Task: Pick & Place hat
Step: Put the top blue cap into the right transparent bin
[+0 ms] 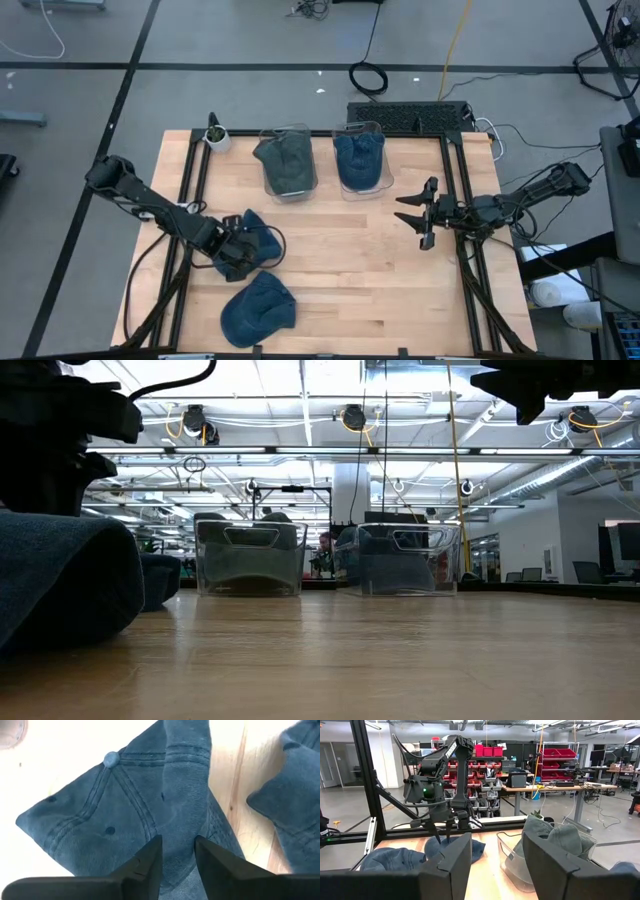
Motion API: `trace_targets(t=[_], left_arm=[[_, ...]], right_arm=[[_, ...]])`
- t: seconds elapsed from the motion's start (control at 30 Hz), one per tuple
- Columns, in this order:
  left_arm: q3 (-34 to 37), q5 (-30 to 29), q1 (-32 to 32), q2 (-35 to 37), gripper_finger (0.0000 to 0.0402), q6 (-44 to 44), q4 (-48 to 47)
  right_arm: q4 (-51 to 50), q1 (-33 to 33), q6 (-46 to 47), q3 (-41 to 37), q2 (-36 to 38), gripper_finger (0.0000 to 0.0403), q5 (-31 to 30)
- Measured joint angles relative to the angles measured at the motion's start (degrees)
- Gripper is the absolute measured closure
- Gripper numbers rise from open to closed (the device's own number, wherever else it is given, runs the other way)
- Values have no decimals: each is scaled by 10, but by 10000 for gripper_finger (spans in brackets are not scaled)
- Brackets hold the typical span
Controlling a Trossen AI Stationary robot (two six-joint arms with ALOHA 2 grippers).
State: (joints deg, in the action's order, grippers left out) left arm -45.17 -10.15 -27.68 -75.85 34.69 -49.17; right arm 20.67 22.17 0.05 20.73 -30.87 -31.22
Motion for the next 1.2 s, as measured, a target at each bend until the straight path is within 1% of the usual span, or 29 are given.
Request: trace_targets(t=[0.07, 0.23, 0.37, 0.47, 0.6, 0.67, 0.77, 0.97, 1.03, 1.13, 1.2], left_arm=[[0, -2, 0, 0, 271, 16, 0], [2, -16, 0, 0, 245, 14, 1], [30, -10, 0, 0, 227, 6, 38], [47, -2, 0, 1, 223, -17, 60], [49, -9, 0, 1, 228, -33, 66], [49, -11, 0, 1, 239, -34, 74], [50, -11, 0, 1, 273, -35, 85], [50, 0, 1, 1, 383, -40, 94], [50, 10, 5, 1, 389, -8, 98], [46, 32, 15, 0, 386, 75, 103], [41, 57, 24, 0, 393, 94, 107]], right_arm=[[0, 0, 0, 0, 0, 238, 0], [0, 0, 3, 0, 0, 238, 0], [0, 0, 4, 0, 0, 238, 0], [0, 0, 4, 0, 0, 238, 0], [0, 0, 4, 0, 0, 238, 0], [0, 0, 4, 0, 0, 238, 0], [0, 0, 4, 0, 0, 238, 0], [0, 0, 4, 0, 0, 238, 0], [0, 0, 4, 0, 0, 238, 0], [0, 0, 4, 0, 0, 238, 0], [0, 0, 4, 0, 0, 238, 0]])
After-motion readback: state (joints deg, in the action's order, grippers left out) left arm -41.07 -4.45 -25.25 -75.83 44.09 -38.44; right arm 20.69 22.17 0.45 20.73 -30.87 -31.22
